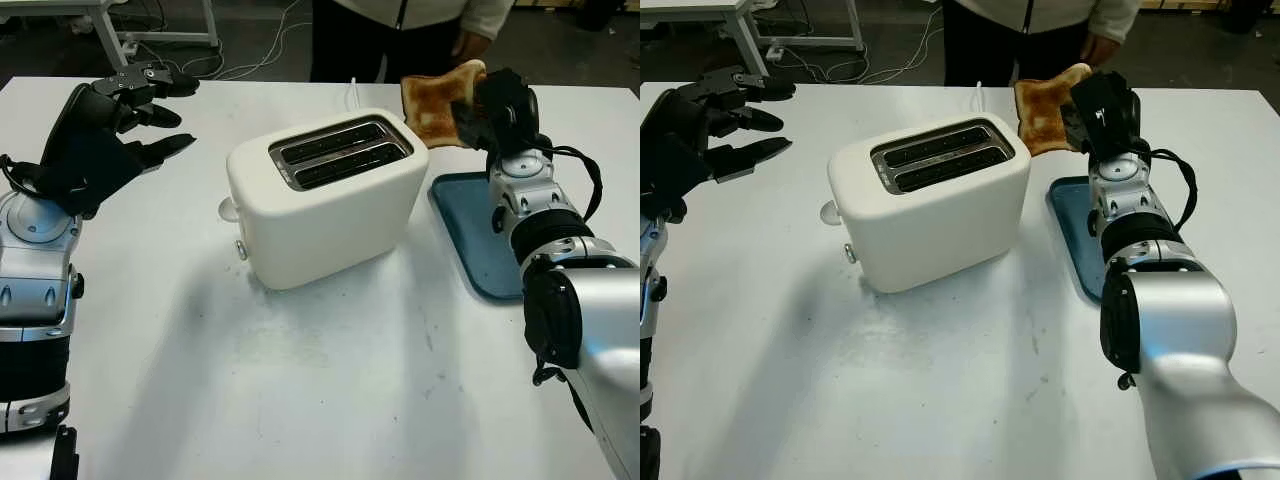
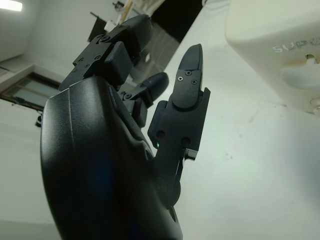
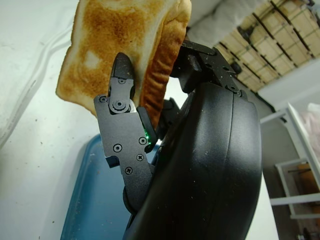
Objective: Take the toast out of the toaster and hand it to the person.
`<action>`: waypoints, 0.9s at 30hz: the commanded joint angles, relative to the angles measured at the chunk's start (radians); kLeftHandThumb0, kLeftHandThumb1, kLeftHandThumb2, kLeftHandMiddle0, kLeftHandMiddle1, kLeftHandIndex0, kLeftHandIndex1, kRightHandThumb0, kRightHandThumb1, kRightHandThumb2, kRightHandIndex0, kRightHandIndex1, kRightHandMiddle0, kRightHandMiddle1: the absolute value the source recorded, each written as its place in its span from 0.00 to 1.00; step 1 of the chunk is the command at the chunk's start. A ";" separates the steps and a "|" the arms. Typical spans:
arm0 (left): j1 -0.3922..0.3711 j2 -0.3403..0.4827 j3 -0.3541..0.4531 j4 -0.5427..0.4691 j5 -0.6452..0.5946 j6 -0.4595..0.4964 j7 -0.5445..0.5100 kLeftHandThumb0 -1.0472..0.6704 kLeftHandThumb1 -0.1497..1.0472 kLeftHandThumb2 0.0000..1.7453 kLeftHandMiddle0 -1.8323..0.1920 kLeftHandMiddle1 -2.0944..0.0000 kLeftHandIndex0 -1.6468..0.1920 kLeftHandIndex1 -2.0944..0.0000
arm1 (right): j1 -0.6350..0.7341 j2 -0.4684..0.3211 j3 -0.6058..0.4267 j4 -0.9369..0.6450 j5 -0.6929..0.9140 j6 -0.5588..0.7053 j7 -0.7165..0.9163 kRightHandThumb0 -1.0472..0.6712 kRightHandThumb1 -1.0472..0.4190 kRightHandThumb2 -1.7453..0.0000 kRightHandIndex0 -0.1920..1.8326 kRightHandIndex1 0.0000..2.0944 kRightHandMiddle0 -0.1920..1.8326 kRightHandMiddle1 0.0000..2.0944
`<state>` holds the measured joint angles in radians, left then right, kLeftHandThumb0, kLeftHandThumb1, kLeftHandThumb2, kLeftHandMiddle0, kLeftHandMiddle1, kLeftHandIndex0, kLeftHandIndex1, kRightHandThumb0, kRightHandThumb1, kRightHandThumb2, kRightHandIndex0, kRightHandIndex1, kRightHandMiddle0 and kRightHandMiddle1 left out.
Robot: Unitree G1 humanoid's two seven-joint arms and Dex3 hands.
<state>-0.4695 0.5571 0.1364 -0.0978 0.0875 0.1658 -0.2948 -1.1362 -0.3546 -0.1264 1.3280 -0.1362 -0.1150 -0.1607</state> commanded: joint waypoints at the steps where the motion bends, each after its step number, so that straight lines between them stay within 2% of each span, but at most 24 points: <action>1: 0.001 -0.001 -0.002 0.003 0.004 -0.011 0.006 0.49 0.86 0.07 0.73 0.54 0.63 0.75 | -0.009 0.005 -0.005 -0.008 0.008 -0.011 0.003 0.54 0.09 0.75 0.40 0.83 0.29 0.58; 2: 0.001 -0.001 -0.002 0.000 0.005 -0.006 0.005 0.49 0.86 0.07 0.73 0.54 0.63 0.75 | -0.008 0.005 -0.005 -0.008 0.007 -0.016 0.001 0.54 0.09 0.75 0.40 0.83 0.28 0.61; 3: 0.002 0.000 -0.002 -0.002 0.006 -0.002 0.006 0.48 0.86 0.07 0.74 0.54 0.63 0.75 | -0.006 0.005 -0.004 -0.007 0.005 -0.020 -0.001 0.54 0.09 0.76 0.40 0.83 0.25 0.73; 4: 0.001 -0.001 -0.002 0.000 0.005 -0.002 0.006 0.48 0.86 0.07 0.74 0.54 0.63 0.75 | -0.007 0.005 -0.004 -0.007 0.005 -0.018 -0.004 0.54 0.09 0.77 0.41 0.83 0.24 0.78; 6: 0.000 -0.002 -0.001 0.002 0.002 -0.001 0.004 0.48 0.86 0.07 0.74 0.54 0.63 0.75 | -0.008 0.005 -0.006 -0.006 0.007 -0.014 -0.003 0.54 0.09 0.77 0.40 0.83 0.23 0.82; 9: 0.000 -0.003 0.001 0.001 -0.003 0.002 0.002 0.48 0.86 0.07 0.74 0.54 0.64 0.75 | -0.011 0.005 -0.008 -0.007 0.009 -0.008 -0.003 0.53 0.09 0.76 0.42 0.83 0.24 0.83; 13: -0.001 -0.001 -0.003 0.000 0.005 0.005 0.005 0.48 0.86 0.08 0.74 0.54 0.64 0.75 | -0.010 0.006 -0.001 -0.007 -0.001 -0.012 -0.019 0.54 0.09 0.76 0.40 0.83 0.21 0.83; 27: 0.000 0.006 -0.006 -0.010 0.014 0.017 0.002 0.46 0.86 0.08 0.74 0.55 0.64 0.75 | -0.011 0.007 -0.011 -0.006 0.007 -0.010 -0.014 0.54 0.09 0.77 0.39 0.83 0.22 0.83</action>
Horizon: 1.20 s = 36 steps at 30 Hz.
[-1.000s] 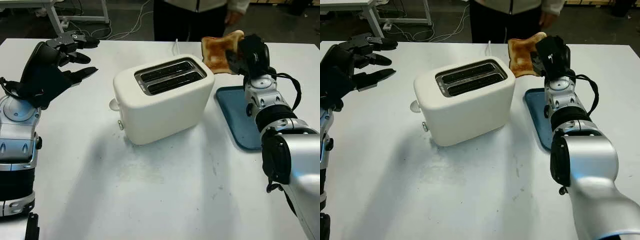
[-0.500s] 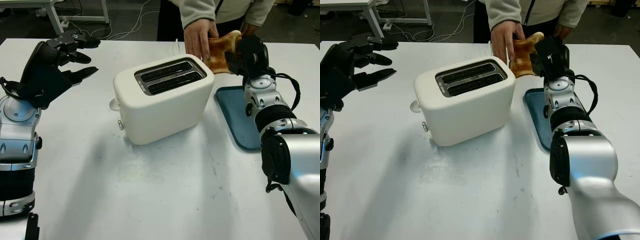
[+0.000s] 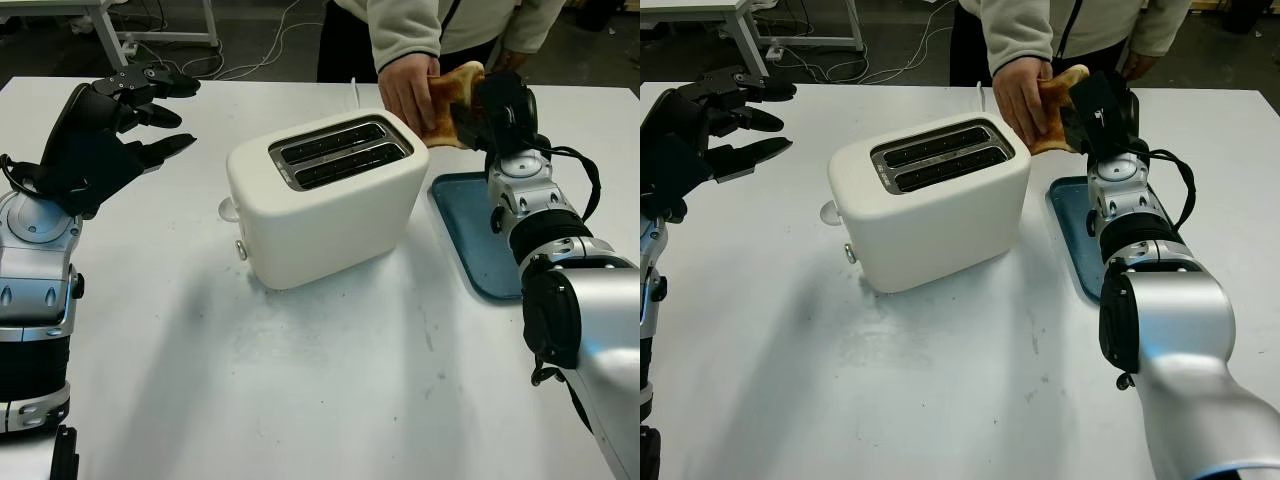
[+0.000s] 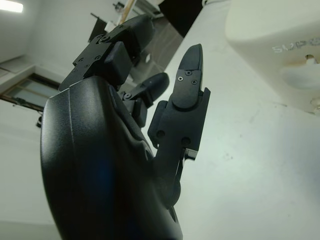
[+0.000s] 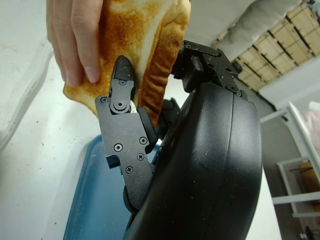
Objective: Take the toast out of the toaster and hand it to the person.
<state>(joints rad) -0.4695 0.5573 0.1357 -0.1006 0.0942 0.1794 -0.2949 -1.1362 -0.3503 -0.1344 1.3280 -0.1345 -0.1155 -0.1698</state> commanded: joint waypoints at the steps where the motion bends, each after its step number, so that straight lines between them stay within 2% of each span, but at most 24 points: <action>1: 0.000 0.003 -0.004 -0.007 0.006 0.005 0.003 0.46 0.86 0.08 0.74 0.55 0.64 0.75 | -0.011 0.004 -0.004 -0.006 0.006 -0.011 -0.007 0.54 0.09 0.77 0.39 0.83 0.22 0.83; 8: -0.001 0.000 -0.004 -0.014 0.004 0.014 0.000 0.47 0.86 0.08 0.74 0.56 0.64 0.75 | -0.008 0.004 0.001 -0.008 0.003 -0.018 -0.003 0.54 0.09 0.76 0.42 0.83 0.24 0.83; 15: 0.000 -0.005 0.001 -0.016 -0.006 0.023 0.000 0.47 0.86 0.09 0.74 0.56 0.64 0.76 | -0.005 0.002 -0.007 -0.009 0.015 -0.026 0.027 0.52 0.09 0.76 0.40 0.83 0.22 0.82; 17: 0.000 -0.007 0.003 -0.015 -0.011 0.024 0.001 0.48 0.86 0.09 0.74 0.56 0.64 0.76 | 0.001 0.002 -0.013 -0.014 0.021 -0.045 0.041 0.49 0.09 0.80 0.38 0.83 0.30 0.60; 18: 0.000 -0.005 0.001 -0.011 -0.008 0.017 0.002 0.48 0.86 0.09 0.74 0.56 0.64 0.76 | 0.007 -0.001 -0.007 -0.015 0.013 -0.064 0.045 0.49 0.09 0.82 0.38 0.83 0.30 0.62; 19: 0.001 0.001 -0.003 -0.008 -0.001 0.007 0.002 0.48 0.86 0.09 0.74 0.56 0.64 0.76 | 0.013 -0.005 0.002 -0.015 -0.001 -0.080 0.036 0.48 0.09 0.86 0.38 0.83 0.29 0.74; 20: 0.002 0.004 -0.005 -0.008 0.003 0.005 0.003 0.47 0.86 0.09 0.74 0.56 0.64 0.76 | 0.017 -0.006 0.007 -0.015 -0.009 -0.092 0.020 0.45 0.09 0.90 0.38 0.83 0.30 0.77; 22: 0.002 0.003 -0.005 -0.011 0.004 0.007 0.004 0.47 0.86 0.09 0.73 0.56 0.64 0.76 | 0.020 -0.004 -0.003 -0.016 0.001 -0.104 0.006 0.43 0.09 0.96 0.34 0.83 0.34 0.61; 23: 0.002 0.000 -0.003 -0.009 0.000 0.007 0.004 0.47 0.86 0.09 0.73 0.56 0.64 0.76 | 0.021 -0.003 -0.010 -0.019 0.010 -0.109 0.009 0.42 0.09 0.98 0.32 0.73 0.38 0.45; 24: 0.002 -0.001 -0.003 -0.008 0.001 0.007 0.005 0.47 0.85 0.09 0.74 0.56 0.64 0.76 | 0.023 -0.004 -0.013 -0.023 0.017 -0.116 0.017 0.40 0.10 0.99 0.34 0.57 0.40 0.32; 25: 0.002 -0.003 -0.001 -0.009 -0.002 0.011 0.005 0.47 0.85 0.09 0.74 0.56 0.64 0.76 | 0.024 -0.007 -0.016 -0.027 0.021 -0.120 0.028 0.37 0.10 1.00 0.35 0.36 0.41 0.18; 26: 0.003 -0.003 0.001 -0.010 -0.004 0.013 0.004 0.47 0.86 0.09 0.74 0.56 0.64 0.76 | 0.027 -0.011 -0.016 -0.030 0.021 -0.127 0.042 0.35 0.10 1.00 0.37 0.23 0.40 0.11; 28: 0.005 -0.005 0.003 -0.009 -0.007 0.011 0.005 0.48 0.85 0.09 0.74 0.56 0.64 0.76 | 0.041 -0.025 -0.015 -0.037 0.020 -0.161 0.083 0.33 0.09 1.00 0.33 0.07 0.35 0.02; 32: 0.009 0.001 0.003 -0.013 -0.003 0.005 0.003 0.48 0.85 0.09 0.74 0.56 0.64 0.76 | 0.064 -0.070 0.013 -0.051 -0.009 -0.176 0.134 0.28 0.09 1.00 0.17 0.00 0.18 0.00; 34: 0.010 -0.005 0.006 -0.019 -0.009 0.017 0.006 0.49 0.85 0.09 0.74 0.56 0.64 0.76 | 0.074 -0.081 0.017 -0.067 -0.012 -0.176 0.123 0.24 0.10 1.00 0.15 0.01 0.15 0.00; 36: 0.015 -0.009 0.009 -0.019 -0.011 0.010 0.011 0.50 0.85 0.10 0.74 0.56 0.64 0.76 | 0.095 -0.087 0.012 -0.096 0.000 -0.181 0.115 0.26 0.10 1.00 0.15 0.01 0.13 0.00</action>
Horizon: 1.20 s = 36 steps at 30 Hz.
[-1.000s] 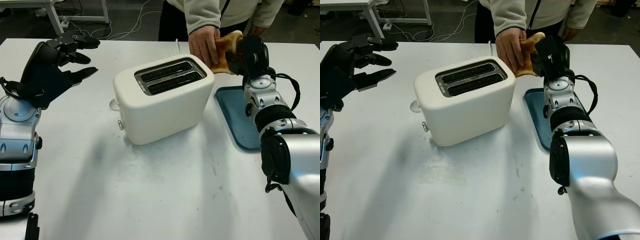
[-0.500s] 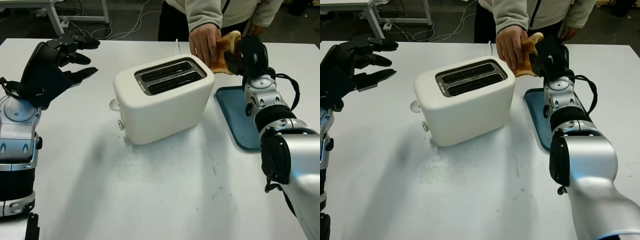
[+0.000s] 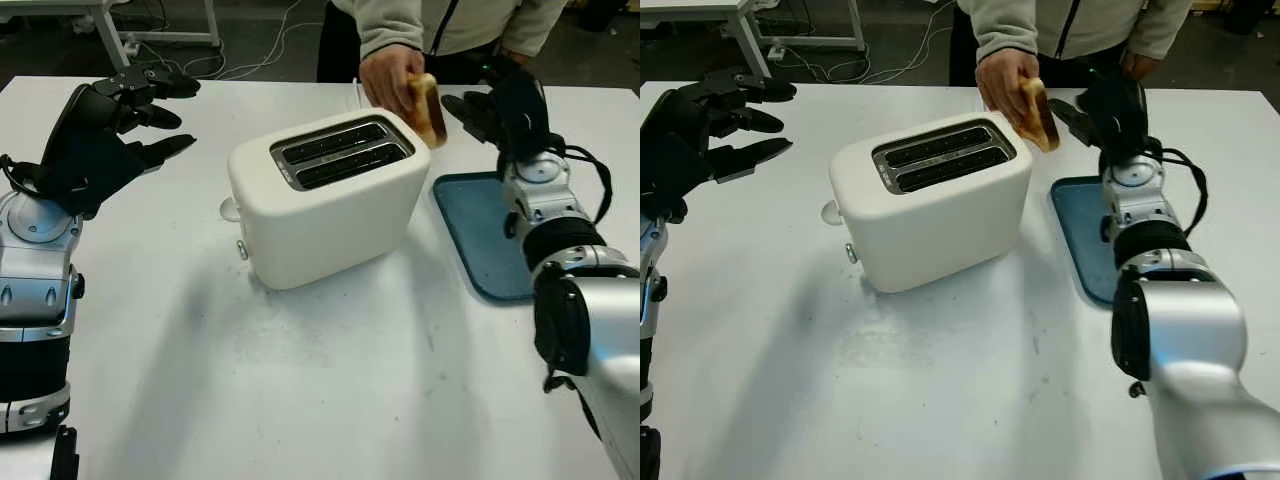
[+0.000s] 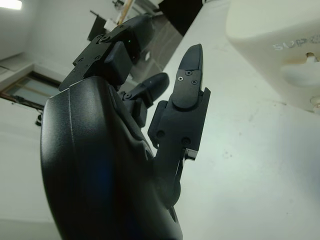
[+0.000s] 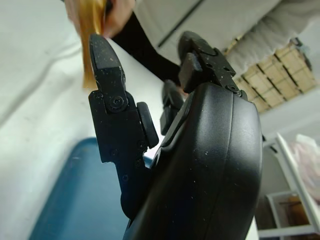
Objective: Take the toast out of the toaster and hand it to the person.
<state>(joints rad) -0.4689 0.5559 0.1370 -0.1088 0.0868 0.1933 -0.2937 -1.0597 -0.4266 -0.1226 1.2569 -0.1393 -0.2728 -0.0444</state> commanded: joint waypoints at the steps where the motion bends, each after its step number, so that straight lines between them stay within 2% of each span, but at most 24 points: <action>1: 0.019 -0.009 0.010 -0.011 -0.005 -0.008 0.011 0.50 0.85 0.10 0.74 0.56 0.64 0.76 | 0.036 -0.014 0.001 -0.046 0.005 -0.033 -0.018 0.25 0.10 1.00 0.16 0.01 0.13 0.00; 4: 0.036 -0.015 0.025 -0.020 -0.019 -0.012 0.013 0.51 0.86 0.10 0.74 0.56 0.65 0.76 | 0.117 -0.026 0.014 -0.136 -0.011 -0.100 -0.049 0.27 0.09 0.98 0.17 0.01 0.14 0.01; 5: 0.048 -0.023 0.038 -0.030 -0.034 -0.014 0.013 0.50 0.86 0.10 0.75 0.56 0.65 0.76 | 0.163 -0.030 0.022 -0.193 -0.022 -0.127 -0.062 0.26 0.09 0.94 0.23 0.04 0.15 0.01; 6: 0.059 -0.030 0.049 -0.039 -0.047 -0.016 0.013 0.50 0.86 0.10 0.75 0.56 0.65 0.76 | 0.203 -0.031 0.025 -0.247 -0.026 -0.141 -0.070 0.25 0.09 0.88 0.24 0.05 0.16 0.01; 9: 0.121 -0.060 0.087 -0.112 -0.066 0.012 0.039 0.44 0.87 0.10 0.76 0.56 0.66 0.77 | 0.425 0.003 0.008 -0.616 -0.001 -0.075 -0.059 0.30 0.09 0.72 0.23 0.04 0.18 0.02; 11: 0.180 -0.089 0.109 -0.150 -0.071 -0.022 0.062 0.44 0.88 0.10 0.77 0.56 0.67 0.77 | 0.591 0.034 0.009 -0.875 0.012 -0.034 -0.042 0.33 0.09 0.65 0.20 0.02 0.19 0.02; 13: 0.234 -0.124 0.122 -0.179 -0.070 -0.050 0.088 0.46 0.89 0.10 0.77 0.57 0.67 0.78 | 0.711 0.058 0.018 -1.038 0.025 -0.011 -0.023 0.34 0.09 0.63 0.19 0.01 0.19 0.02; 15: 0.293 -0.181 0.126 -0.215 -0.074 -0.059 0.126 0.46 0.89 0.10 0.78 0.58 0.68 0.79 | 0.810 0.097 0.033 -1.150 0.057 0.014 -0.006 0.29 0.09 0.61 0.19 0.01 0.19 0.01; 18: 0.382 -0.263 0.113 -0.262 -0.066 -0.076 0.180 0.45 0.89 0.12 0.82 0.62 0.72 0.82 | 0.920 0.146 0.060 -1.224 0.102 -0.015 0.037 0.31 0.09 0.57 0.17 0.00 0.17 0.00; 20: 0.440 -0.316 0.097 -0.275 -0.062 -0.120 0.210 0.46 0.89 0.14 0.83 0.64 0.73 0.84 | 0.980 0.185 0.078 -1.262 0.129 -0.035 0.057 0.31 0.09 0.56 0.16 0.00 0.16 0.00; 24: 0.548 -0.406 0.046 -0.298 -0.030 -0.189 0.263 0.44 0.89 0.20 0.85 0.67 0.75 0.87 | 1.071 0.270 0.093 -1.354 0.280 -0.042 0.132 0.29 0.09 0.54 0.11 0.00 0.11 0.00; 27: 0.605 -0.436 0.002 -0.245 0.004 -0.269 0.285 0.42 0.89 0.24 0.87 0.69 0.76 0.89 | 1.125 0.326 0.108 -1.445 0.360 0.006 0.147 0.26 0.09 0.53 0.10 0.00 0.10 0.00; 29: 0.620 -0.456 -0.014 -0.195 0.026 -0.317 0.312 0.39 0.89 0.27 0.87 0.70 0.77 0.90 | 1.137 0.352 0.122 -1.446 0.369 0.038 0.145 0.23 0.09 0.53 0.10 0.00 0.10 0.00; 32: 0.617 -0.490 -0.022 -0.126 0.030 -0.375 0.352 0.37 0.89 0.30 0.87 0.71 0.78 0.91 | 1.116 0.374 0.135 -1.371 0.341 0.086 0.135 0.25 0.09 0.52 0.09 0.00 0.09 0.00; 36: 0.602 -0.492 -0.043 -0.057 0.031 -0.412 0.348 0.36 0.89 0.32 0.85 0.71 0.76 0.91 | 1.082 0.412 0.131 -1.239 0.339 0.077 0.143 0.33 0.09 0.49 0.10 0.00 0.10 0.00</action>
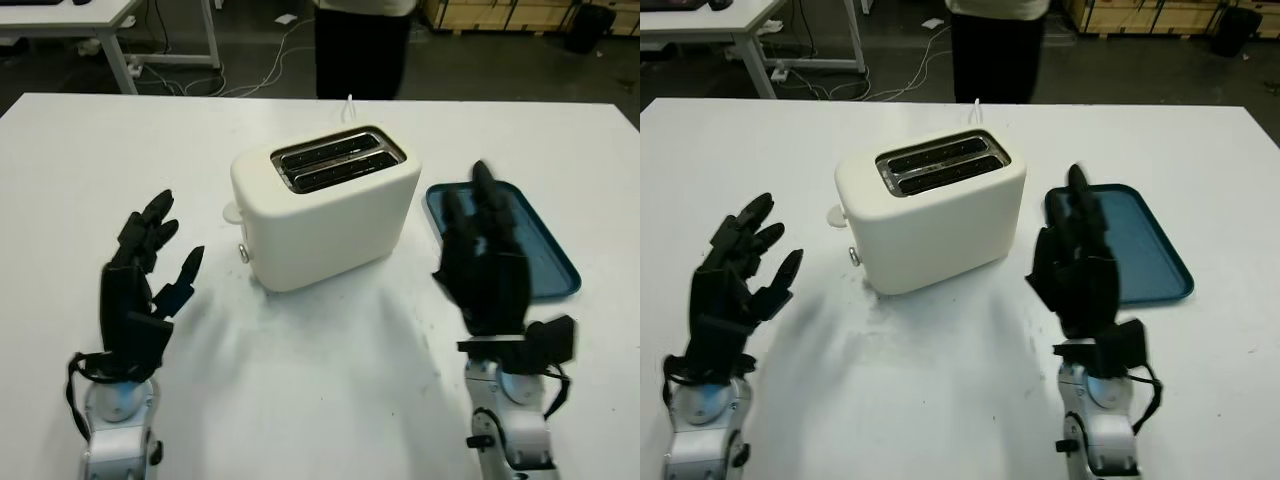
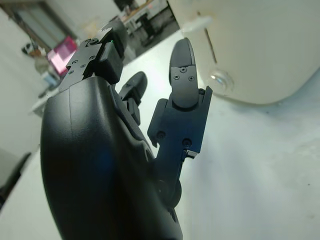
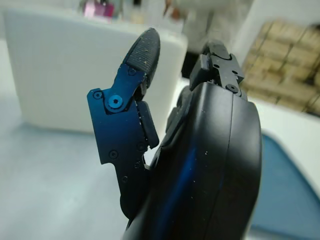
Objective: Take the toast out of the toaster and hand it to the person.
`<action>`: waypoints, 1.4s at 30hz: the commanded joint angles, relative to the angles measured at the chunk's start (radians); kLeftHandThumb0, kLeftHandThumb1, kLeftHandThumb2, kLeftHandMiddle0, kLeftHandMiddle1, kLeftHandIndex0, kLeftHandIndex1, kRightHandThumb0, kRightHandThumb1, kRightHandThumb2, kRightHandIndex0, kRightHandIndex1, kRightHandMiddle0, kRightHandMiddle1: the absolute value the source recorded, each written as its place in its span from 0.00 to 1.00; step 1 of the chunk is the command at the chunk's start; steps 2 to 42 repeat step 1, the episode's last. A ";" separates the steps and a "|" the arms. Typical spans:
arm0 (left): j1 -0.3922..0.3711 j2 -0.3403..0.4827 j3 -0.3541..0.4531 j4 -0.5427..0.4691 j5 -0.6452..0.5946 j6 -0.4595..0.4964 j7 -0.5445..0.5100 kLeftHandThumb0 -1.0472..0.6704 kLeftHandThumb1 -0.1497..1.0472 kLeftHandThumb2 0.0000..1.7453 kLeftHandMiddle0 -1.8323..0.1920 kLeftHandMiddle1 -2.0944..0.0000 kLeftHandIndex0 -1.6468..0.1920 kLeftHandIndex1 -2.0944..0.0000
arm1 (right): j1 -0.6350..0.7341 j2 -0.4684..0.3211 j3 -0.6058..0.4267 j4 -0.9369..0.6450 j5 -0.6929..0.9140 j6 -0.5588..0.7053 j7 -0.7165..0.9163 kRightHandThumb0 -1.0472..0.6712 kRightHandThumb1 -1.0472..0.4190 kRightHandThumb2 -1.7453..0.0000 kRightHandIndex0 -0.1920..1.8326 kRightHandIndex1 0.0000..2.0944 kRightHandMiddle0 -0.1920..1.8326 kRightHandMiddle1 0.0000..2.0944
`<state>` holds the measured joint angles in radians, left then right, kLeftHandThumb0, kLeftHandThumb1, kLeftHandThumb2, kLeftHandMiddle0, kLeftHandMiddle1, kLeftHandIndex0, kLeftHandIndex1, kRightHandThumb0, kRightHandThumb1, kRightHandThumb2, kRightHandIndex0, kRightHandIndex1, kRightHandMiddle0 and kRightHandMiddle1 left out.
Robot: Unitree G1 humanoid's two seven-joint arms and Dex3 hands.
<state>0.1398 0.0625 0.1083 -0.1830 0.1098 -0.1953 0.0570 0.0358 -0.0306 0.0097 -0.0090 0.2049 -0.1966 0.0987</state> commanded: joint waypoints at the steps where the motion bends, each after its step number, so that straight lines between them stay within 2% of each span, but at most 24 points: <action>1: -0.008 0.007 -0.023 0.028 0.008 -0.023 -0.012 0.35 0.89 0.32 0.85 0.72 0.76 0.91 | -0.013 0.024 0.000 0.033 -0.004 0.010 -0.002 0.32 0.09 0.49 0.10 0.00 0.10 0.00; 42: -0.008 0.007 -0.023 0.028 0.008 -0.023 -0.012 0.35 0.89 0.32 0.85 0.72 0.76 0.91 | -0.013 0.024 0.000 0.033 -0.004 0.010 -0.002 0.32 0.09 0.49 0.10 0.00 0.10 0.00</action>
